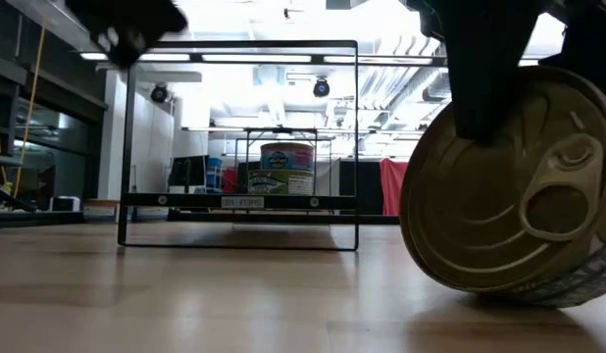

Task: Stack canned seafood by type on shelf
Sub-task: Stack the green tuna can on top of the other green tuna can on the shelf

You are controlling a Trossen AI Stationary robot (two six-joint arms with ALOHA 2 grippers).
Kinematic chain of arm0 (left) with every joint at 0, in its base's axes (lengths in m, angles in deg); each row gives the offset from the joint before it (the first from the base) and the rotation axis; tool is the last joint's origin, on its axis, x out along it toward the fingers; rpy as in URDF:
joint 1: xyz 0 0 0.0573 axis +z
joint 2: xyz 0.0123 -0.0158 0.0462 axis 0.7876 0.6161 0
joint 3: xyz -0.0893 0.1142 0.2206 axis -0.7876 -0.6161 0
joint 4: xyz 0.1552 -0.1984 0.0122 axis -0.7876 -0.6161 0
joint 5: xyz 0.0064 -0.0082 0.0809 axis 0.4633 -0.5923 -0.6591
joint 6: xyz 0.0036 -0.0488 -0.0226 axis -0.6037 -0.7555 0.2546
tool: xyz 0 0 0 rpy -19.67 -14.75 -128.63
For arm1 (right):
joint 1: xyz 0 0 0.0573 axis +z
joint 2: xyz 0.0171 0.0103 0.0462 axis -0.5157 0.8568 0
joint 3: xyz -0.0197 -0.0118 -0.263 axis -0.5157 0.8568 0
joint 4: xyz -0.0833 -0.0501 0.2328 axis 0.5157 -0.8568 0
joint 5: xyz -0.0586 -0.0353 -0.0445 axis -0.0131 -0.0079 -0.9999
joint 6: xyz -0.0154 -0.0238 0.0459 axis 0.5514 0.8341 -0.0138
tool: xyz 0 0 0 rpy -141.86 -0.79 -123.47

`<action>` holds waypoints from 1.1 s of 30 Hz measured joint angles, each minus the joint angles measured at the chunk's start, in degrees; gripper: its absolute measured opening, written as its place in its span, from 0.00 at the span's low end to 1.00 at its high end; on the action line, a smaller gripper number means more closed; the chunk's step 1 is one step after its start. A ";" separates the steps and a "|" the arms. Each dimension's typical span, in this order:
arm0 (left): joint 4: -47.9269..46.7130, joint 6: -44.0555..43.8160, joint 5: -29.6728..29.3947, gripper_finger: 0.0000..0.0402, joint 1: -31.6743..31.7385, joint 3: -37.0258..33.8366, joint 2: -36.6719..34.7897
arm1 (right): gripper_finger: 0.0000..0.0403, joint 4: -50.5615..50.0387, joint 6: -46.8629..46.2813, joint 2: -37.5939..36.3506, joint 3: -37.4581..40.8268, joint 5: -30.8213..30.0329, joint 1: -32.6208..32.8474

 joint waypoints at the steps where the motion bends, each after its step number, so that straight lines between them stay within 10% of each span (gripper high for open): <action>1: -0.39 0.96 -0.72 0.00 0.08 -0.01 -1.58 | 0.64 -0.03 0.10 0.00 0.00 -0.01 0.00; 11: -1.71 6.27 -6.60 0.00 -0.47 -0.01 -20.18 | 0.29 2.35 7.11 0.85 -0.26 1.18 0.29; 26: -10.09 9.34 -13.31 0.00 -2.12 0.01 -35.37 | 0.28 -32.56 6.25 -14.92 -1.64 -5.32 0.35; 33: -10.03 5.72 -12.13 0.00 -2.77 0.01 -34.55 | 0.28 -11.33 15.13 -28.49 19.49 -6.94 -13.53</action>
